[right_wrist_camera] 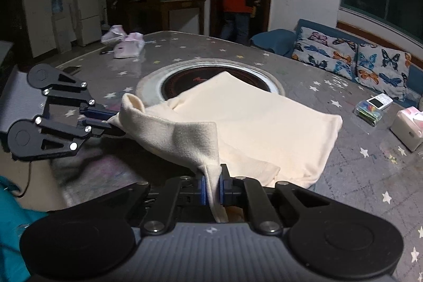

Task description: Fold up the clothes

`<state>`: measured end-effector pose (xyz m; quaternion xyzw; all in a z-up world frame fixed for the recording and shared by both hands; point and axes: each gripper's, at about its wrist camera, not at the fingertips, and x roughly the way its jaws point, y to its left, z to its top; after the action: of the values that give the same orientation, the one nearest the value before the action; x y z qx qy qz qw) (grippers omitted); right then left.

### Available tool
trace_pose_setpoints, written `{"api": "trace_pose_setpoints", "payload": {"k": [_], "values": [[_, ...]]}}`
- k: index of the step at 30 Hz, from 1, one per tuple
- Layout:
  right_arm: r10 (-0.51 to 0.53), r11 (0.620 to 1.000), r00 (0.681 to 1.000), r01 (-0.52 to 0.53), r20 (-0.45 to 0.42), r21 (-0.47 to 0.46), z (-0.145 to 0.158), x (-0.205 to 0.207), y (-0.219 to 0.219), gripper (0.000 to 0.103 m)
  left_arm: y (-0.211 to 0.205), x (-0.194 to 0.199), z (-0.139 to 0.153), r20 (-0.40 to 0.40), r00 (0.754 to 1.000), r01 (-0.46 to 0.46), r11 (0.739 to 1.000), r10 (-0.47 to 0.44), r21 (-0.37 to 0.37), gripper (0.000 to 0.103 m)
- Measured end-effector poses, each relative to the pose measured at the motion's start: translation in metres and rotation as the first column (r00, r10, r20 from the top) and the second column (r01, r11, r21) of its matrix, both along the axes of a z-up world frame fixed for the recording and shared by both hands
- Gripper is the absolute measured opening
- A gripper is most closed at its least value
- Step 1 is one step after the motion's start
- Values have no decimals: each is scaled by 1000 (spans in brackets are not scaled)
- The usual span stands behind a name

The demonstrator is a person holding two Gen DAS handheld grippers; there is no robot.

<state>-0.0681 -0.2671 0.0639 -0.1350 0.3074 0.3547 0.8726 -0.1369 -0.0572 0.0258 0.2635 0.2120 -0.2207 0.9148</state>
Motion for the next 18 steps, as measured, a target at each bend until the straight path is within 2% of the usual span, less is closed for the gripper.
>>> {"api": "trace_pose_setpoints", "payload": {"k": [4,9,12,18], "values": [[36,999,999,-35,-29,10,17,-31,-4,8,3,-20,15,-23,1000,18,999,-18,-27,12],[66,998,997,-66,-45,11,38,-54,-4,7,0,9,25,1,1000,0,999,0,-50,12],[48,999,998,-48,-37,16,43,-44,-5,7,-2,27,31,16,1000,-10,998,11,-65,12],[-10,1000,1000,11,-28,29,50,4,-9,6,-6,62,43,44,998,-30,995,34,-94,11]]}}
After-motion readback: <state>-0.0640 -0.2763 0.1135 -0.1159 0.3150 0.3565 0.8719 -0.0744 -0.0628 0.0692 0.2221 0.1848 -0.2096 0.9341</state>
